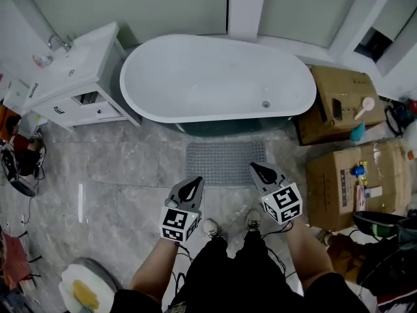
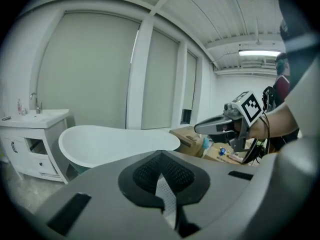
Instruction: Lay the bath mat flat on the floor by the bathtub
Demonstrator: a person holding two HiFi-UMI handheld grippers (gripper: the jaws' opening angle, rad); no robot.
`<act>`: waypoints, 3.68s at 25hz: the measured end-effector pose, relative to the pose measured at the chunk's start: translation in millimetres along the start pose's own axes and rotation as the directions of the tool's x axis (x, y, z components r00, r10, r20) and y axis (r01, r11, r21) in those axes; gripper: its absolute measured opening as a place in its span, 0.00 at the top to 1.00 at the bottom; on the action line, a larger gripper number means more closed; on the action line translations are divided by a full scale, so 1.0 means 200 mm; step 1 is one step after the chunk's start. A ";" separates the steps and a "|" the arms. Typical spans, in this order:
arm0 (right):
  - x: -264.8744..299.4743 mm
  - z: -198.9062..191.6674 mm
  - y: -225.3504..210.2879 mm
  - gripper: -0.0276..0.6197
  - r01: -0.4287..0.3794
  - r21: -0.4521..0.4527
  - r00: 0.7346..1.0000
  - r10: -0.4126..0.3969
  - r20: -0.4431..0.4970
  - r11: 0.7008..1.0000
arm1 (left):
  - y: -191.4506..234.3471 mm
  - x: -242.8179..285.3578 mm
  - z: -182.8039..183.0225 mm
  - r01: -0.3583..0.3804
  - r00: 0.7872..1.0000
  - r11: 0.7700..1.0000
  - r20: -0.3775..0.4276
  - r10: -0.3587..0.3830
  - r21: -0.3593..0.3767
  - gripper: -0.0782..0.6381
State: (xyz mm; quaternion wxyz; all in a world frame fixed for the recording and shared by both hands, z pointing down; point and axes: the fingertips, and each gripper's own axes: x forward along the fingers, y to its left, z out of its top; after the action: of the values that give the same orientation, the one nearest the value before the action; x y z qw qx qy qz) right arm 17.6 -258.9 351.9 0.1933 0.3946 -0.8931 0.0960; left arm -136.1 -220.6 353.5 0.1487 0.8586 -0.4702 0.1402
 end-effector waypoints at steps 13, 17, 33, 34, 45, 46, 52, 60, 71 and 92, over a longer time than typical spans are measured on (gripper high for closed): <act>-0.33 0.29 0.24 0.93 0.079 0.046 0.990 -0.084 0.116 0.996 | -0.04 -0.41 0.27 -0.007 0.995 1.000 0.100 0.007 0.005 0.87; -0.37 0.30 0.31 0.93 0.079 0.051 0.989 -0.085 0.119 0.996 | -0.04 -0.47 0.23 -0.006 0.996 1.000 0.090 0.007 -0.006 0.87; -1.03 0.14 0.47 0.93 0.078 0.070 0.983 -0.088 0.163 0.995 | -0.63 -0.75 0.16 0.009 0.993 1.000 0.120 -0.012 0.022 0.87; -1.09 0.11 0.49 0.93 0.077 0.071 0.982 -0.088 0.164 0.994 | -0.69 -0.79 0.15 0.007 0.992 1.000 0.123 -0.010 0.025 0.87; -1.57 -0.20 0.77 0.93 0.028 0.099 0.985 -0.045 0.169 0.995 | -1.13 -1.24 -0.11 -0.080 0.990 0.997 0.117 0.080 -0.010 0.87; -1.59 -0.23 0.79 0.93 0.019 0.105 0.985 -0.036 0.167 0.994 | -1.15 -1.28 -0.12 -0.087 0.989 0.996 0.117 0.088 -0.013 0.87; -1.64 -0.24 0.92 0.93 -0.012 0.124 0.981 -0.012 0.195 0.992 | -1.20 -1.48 -0.19 -0.134 0.986 0.991 0.102 0.134 -0.010 0.87; -1.68 -0.21 1.08 0.93 0.013 0.129 0.974 -0.042 0.223 0.992 | -1.19 -1.64 -0.21 -0.121 0.988 0.993 0.101 0.119 0.007 0.87; -1.80 -0.25 1.59 0.93 0.105 0.138 0.970 -0.132 0.204 0.985 | -1.14 -2.02 -0.36 -0.014 0.989 1.000 0.148 0.013 0.006 0.87; -1.97 -0.40 2.25 0.93 0.204 0.149 0.956 -0.230 0.181 0.968 | -1.05 -2.59 -0.60 0.079 0.983 0.996 0.165 -0.084 0.039 0.87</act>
State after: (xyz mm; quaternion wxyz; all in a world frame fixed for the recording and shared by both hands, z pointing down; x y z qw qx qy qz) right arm -53.9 331.3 249.8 0.0875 0.5095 -0.8511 0.0918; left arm -238.2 331.4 240.2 0.1009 0.8881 -0.4430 0.0695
